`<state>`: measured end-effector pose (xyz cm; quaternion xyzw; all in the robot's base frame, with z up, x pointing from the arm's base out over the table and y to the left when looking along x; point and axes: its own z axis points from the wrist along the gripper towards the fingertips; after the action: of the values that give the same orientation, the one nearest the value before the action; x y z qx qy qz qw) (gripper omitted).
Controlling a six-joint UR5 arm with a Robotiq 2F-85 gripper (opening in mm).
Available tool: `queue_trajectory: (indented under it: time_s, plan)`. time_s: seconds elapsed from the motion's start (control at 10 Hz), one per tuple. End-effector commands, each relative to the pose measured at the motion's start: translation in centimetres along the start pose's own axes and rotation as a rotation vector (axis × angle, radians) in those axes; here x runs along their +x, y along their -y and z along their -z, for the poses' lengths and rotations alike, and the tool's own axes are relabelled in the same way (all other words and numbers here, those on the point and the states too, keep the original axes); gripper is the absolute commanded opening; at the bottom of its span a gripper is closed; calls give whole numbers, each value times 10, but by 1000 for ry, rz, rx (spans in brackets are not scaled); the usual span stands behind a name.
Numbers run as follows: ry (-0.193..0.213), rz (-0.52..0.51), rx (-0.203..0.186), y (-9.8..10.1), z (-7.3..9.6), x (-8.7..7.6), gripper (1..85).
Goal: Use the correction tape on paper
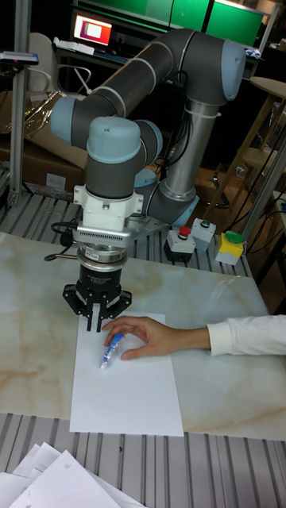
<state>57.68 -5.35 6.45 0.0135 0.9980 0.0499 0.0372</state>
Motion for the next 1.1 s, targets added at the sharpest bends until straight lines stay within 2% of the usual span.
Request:
queue_trajectory:
  time_s: [0.0,0.2,0.5,0.8,1.0]
  plan:
    - [10,-74,-31,-7,-1,-7,247]
    - [26,-110,-33,-8,-3,-14,367]
    - [29,-132,-41,-12,-7,-20,370]
    - [10,-152,-64,-29,-8,-20,363]
    - [24,-209,-65,-36,-8,-27,373]
